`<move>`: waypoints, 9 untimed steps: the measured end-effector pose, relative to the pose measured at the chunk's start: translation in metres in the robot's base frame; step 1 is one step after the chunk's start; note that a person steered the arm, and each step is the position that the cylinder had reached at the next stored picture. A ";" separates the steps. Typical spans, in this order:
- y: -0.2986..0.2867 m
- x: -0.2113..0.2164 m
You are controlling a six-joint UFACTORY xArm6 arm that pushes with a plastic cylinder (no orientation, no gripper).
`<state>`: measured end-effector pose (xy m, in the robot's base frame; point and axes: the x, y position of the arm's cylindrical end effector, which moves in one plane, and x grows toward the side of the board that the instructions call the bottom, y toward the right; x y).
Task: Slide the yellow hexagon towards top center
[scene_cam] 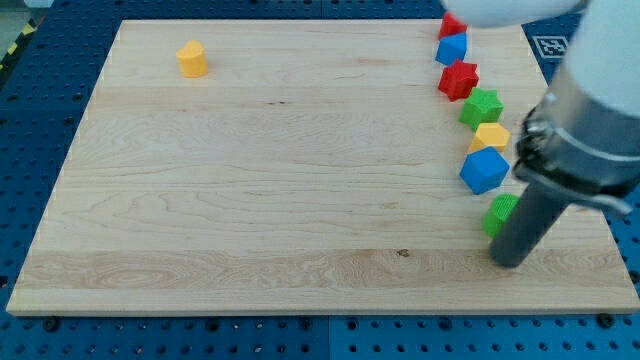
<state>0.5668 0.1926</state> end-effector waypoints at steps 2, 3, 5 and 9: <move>0.015 -0.070; 0.034 -0.056; 0.069 -0.068; -0.025 -0.141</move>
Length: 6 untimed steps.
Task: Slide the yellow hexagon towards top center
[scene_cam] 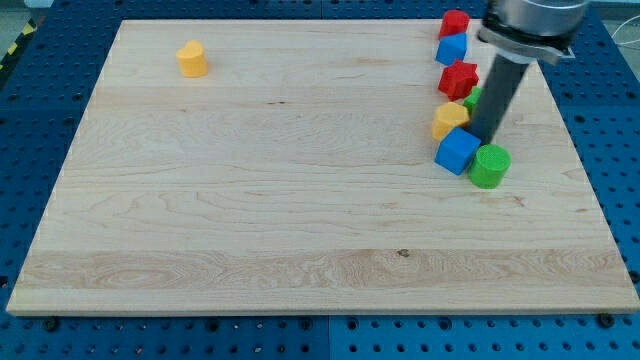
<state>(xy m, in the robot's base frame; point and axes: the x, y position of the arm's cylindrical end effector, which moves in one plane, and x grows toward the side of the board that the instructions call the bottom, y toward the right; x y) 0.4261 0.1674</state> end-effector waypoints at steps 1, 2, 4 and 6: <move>-0.034 -0.001; -0.030 -0.019; -0.021 -0.038; -0.029 -0.043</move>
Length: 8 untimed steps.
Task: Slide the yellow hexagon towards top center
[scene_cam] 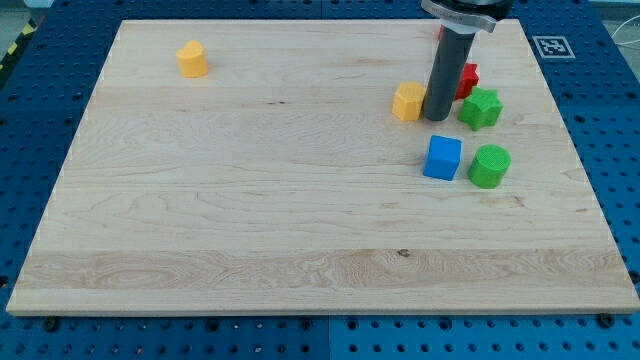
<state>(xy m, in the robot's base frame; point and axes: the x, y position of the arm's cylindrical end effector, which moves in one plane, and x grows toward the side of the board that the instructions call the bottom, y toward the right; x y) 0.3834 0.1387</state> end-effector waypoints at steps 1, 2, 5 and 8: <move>-0.001 0.000; -0.021 -0.008; -0.084 -0.036; -0.132 -0.050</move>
